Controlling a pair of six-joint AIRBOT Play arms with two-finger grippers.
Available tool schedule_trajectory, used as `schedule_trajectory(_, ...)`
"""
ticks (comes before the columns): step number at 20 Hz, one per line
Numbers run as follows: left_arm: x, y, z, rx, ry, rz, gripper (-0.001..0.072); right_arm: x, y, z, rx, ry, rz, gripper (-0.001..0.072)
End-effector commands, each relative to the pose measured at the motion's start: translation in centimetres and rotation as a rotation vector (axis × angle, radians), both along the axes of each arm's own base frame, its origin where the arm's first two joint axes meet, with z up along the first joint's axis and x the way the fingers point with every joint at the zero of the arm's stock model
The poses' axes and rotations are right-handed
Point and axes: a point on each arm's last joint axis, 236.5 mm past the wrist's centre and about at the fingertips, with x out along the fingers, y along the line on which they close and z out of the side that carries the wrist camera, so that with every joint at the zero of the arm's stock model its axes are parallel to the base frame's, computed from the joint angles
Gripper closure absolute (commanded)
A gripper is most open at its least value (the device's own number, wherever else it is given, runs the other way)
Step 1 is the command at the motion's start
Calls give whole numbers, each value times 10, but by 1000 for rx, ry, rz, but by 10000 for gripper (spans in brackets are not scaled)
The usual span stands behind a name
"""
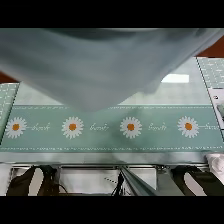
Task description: Fold the shirts.
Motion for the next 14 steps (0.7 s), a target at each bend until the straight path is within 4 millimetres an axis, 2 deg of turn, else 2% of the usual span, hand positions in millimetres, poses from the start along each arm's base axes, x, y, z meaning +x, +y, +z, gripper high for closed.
schedule_trajectory(1,-19,-6,-11,81,85,100,687,-77,-27,52,-24,-166,-145,675)
schedule_trajectory(4,-25,-16,-58,97,298,46,687,-89,-27,31,-21,-56,-145,674)
schedule_trajectory(5,-28,-19,-68,116,336,36,688,-87,-26,15,-24,11,-141,675)
schedule_trajectory(7,-32,-16,-85,144,402,59,687,-80,-32,-32,-38,213,-158,675)
schedule_trajectory(9,-30,9,-110,189,495,170,687,-71,-40,-74,-52,399,-186,675)
schedule_trajectory(11,-25,32,-143,227,619,230,687,-48,-46,-91,-64,475,-199,675)
schedule_trajectory(13,-11,42,-171,193,717,200,687,-7,-39,-115,-57,566,-153,675)
schedule_trajectory(14,0,48,-187,178,756,183,687,21,-30,-131,-47,619,-106,675)
